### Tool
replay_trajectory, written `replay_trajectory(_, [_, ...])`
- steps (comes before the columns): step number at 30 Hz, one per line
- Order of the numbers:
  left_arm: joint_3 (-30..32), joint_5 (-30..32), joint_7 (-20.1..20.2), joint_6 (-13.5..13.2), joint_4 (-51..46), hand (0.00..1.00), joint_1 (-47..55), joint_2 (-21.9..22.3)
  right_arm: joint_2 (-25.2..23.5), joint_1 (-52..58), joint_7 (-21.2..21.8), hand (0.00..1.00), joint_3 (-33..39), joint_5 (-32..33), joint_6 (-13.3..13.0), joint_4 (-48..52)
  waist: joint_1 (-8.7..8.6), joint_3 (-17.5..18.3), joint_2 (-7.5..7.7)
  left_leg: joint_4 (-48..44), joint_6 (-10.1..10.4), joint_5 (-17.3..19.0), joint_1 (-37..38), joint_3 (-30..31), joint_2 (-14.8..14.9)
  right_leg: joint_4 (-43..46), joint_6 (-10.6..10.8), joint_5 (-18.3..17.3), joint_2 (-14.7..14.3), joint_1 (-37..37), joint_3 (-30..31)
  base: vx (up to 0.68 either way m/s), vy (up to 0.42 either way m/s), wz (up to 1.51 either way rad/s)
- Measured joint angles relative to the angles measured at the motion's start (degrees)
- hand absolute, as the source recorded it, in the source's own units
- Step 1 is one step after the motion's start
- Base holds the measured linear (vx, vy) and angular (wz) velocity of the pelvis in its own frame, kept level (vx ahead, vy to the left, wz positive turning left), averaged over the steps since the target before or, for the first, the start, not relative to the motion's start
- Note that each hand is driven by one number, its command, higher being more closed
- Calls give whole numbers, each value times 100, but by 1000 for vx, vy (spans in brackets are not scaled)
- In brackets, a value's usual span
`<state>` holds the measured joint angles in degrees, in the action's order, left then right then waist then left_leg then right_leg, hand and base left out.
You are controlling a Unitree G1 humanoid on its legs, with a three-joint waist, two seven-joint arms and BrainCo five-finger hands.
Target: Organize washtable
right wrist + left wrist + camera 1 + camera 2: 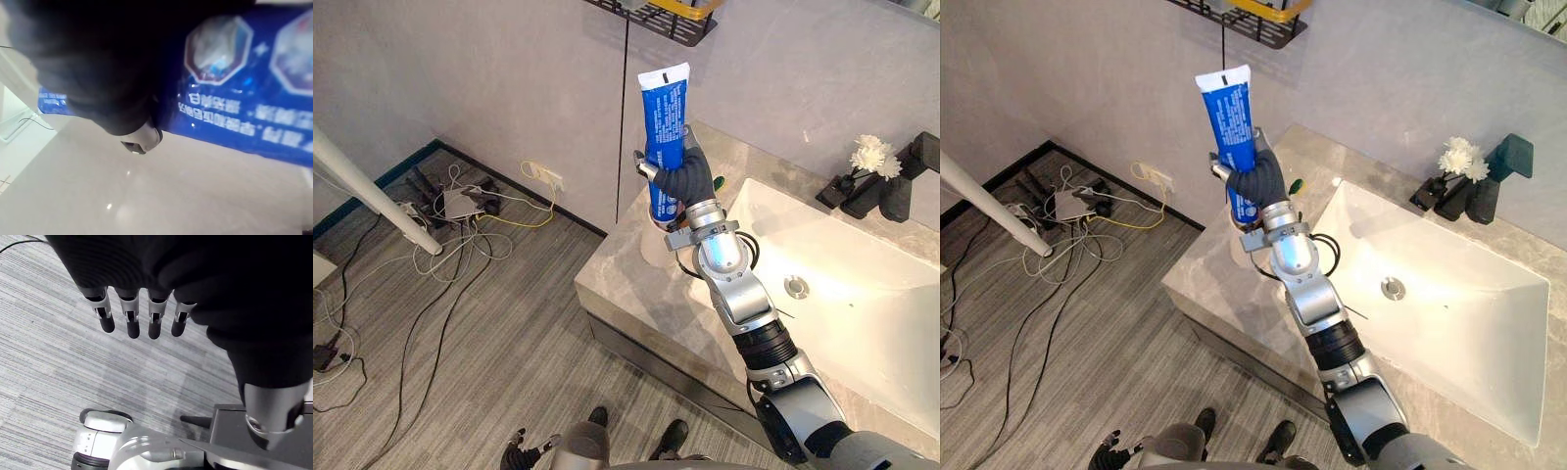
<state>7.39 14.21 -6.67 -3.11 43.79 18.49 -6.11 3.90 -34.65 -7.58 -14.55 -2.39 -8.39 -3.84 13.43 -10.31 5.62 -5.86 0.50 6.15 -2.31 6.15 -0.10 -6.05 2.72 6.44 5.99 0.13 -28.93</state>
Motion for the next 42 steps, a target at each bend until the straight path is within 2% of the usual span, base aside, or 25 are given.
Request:
replay_trajectory(16, [-1, -2, -1, 2, 2, 0, 0, 0, 5, 9, 8, 100, -3, -1, 18, -224, -7, -1, -2, -2, 0, 0, -5, 3, -2, 0, -2, -1, 2, -2, -27, 0, 0, 0])
replay_trajectory(17, [-1, -2, -1, 2, 2, 0, 0, 0, 5, 10, 8, 0, -4, -2, 18, -224, -7, -1, -2, -2, 0, 0, -5, 2, -2, 0, -2, -1, 2, -2, -26, 0, 0, 0])
replay_trajectory(42, [-5, -13, -3, 13, 1, 0, 4, 0, -27, 143, 7, 0, -83, -1, 16, -148, -19, -1, -7, -4, 0, 0, 41, -76, -5, 0, -2, -1, 6, 9, 56, 0, 0, -1])
